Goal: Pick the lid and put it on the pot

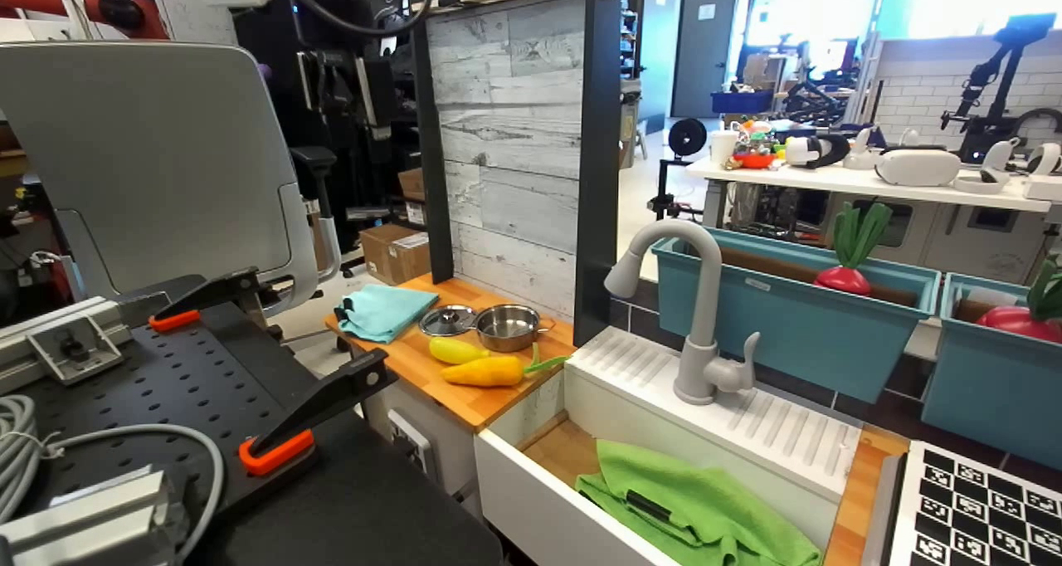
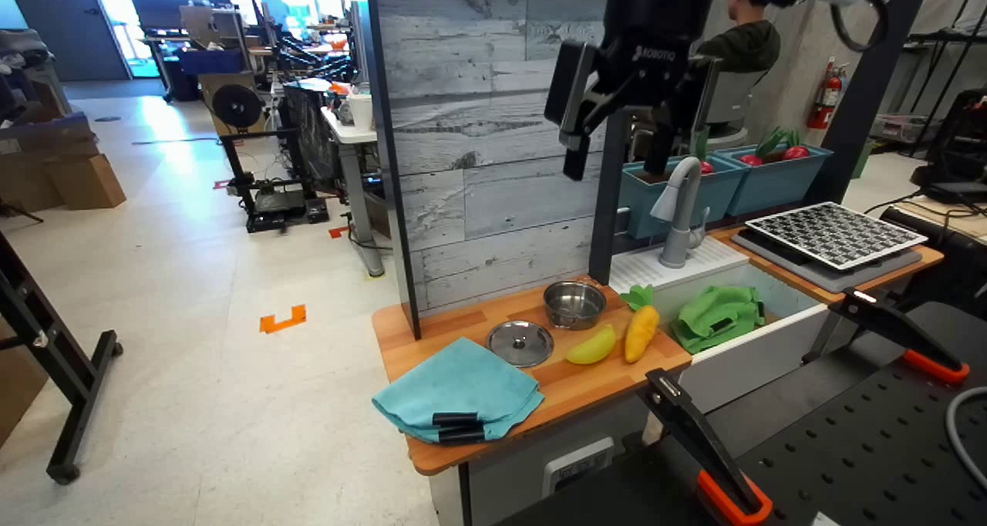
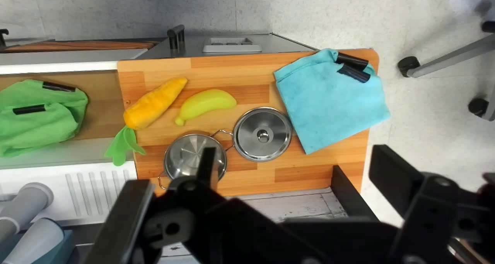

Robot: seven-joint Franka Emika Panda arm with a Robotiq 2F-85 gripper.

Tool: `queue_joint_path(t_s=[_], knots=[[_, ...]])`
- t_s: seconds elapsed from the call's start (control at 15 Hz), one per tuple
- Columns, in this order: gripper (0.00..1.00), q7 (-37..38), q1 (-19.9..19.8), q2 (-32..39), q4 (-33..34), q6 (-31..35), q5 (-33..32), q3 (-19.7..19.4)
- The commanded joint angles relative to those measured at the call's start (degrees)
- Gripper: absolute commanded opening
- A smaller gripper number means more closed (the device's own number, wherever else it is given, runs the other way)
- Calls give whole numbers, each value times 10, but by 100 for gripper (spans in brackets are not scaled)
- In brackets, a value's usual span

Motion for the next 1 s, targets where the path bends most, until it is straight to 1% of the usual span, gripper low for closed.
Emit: queue_joint_path(t_s=[0.0,0.2,0.4,0.53,0.8,0.93], knots=[[100,48,5,97,61,31,-45,-4],[100,91,23,156,97,47,-85,-18],[100,126,45,208,132,62,-108,-37],[100,128,55,239,153,64,-107,-41],[100,146,87,294,193,69,-116,-61],[100,139,90,311,208,69,-107,-58]])
